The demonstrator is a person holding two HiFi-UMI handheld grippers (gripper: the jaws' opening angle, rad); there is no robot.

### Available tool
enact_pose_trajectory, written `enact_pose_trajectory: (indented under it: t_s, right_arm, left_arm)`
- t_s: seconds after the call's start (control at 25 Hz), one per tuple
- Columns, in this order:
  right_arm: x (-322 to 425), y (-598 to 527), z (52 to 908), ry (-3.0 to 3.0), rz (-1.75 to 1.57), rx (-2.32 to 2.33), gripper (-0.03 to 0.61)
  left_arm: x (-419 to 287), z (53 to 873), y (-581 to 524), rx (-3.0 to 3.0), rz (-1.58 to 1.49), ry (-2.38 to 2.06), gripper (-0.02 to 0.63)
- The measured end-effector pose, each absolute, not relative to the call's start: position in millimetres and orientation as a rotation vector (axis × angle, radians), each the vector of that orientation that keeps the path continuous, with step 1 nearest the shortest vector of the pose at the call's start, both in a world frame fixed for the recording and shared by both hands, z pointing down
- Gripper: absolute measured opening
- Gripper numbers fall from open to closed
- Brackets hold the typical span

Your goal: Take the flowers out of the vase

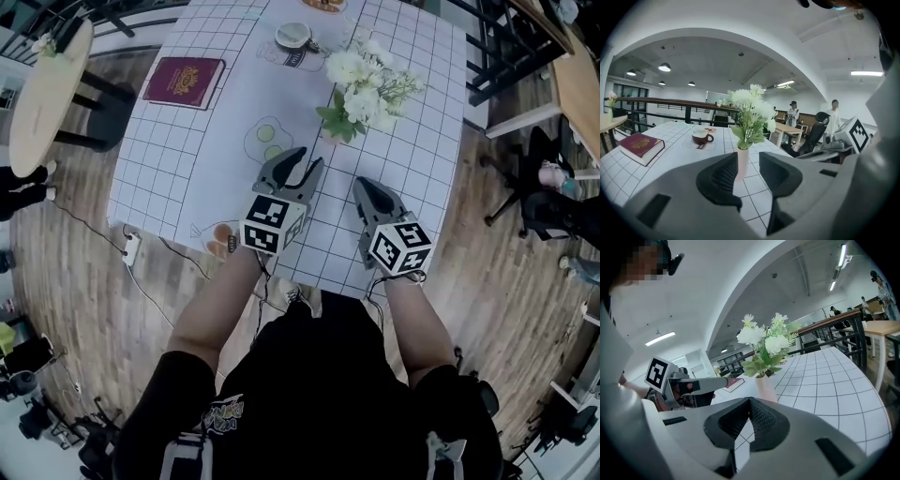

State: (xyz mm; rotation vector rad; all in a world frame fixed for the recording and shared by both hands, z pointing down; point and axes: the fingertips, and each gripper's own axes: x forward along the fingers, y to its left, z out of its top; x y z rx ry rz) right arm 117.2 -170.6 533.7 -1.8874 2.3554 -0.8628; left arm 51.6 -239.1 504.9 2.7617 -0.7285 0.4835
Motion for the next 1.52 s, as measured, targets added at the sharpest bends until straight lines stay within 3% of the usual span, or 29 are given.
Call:
enact_pose_trajectory:
  t_s: [0.24, 0.48, 0.96, 1.0, 1.08, 1.32, 1.52]
  right_arm:
    - [130.2, -183.6, 553.1, 2.342, -0.911, -1.903, 0.021]
    - [137.9, -197.4, 569.7, 2.357, -0.915, -1.920, 0.021]
    - [136.8, -222.6, 592.3, 2.553, -0.785, -1.939, 0.029]
    - [135.2, -227.1, 593.3, 2.588, -0.753, -1.935, 0.047]
    - [130.9, -236.6, 595.2, 2.642, -0.711, -1.910, 0.169]
    - [125.2, -266.9, 599.3, 2.698, -0.602, -1.908, 0.243]
    - [121.3, -285.1, 606.0, 2.737, -0.553, -1.890, 0.264]
  left_arm:
    - [85.6, 524.3, -261.6, 2.826, 0.558, -0.724, 0.223]
    - [112.9, 534.2, -278.5, 2.881, 0.608, -0.728, 0.280]
    - [141.2, 531.4, -296.1, 2.958, 0.617, -0.698, 0.295]
    - [142.5, 530.0, -296.6, 2.962, 0.612, -0.697, 0.295]
    - [145.0, 527.5, -297.4, 2.967, 0.602, -0.694, 0.295]
    - [149.8, 526.3, -299.5, 2.971, 0.588, -0.676, 0.294]
    - [151.5, 524.9, -302.3, 2.958, 0.558, -0.664, 0.293]
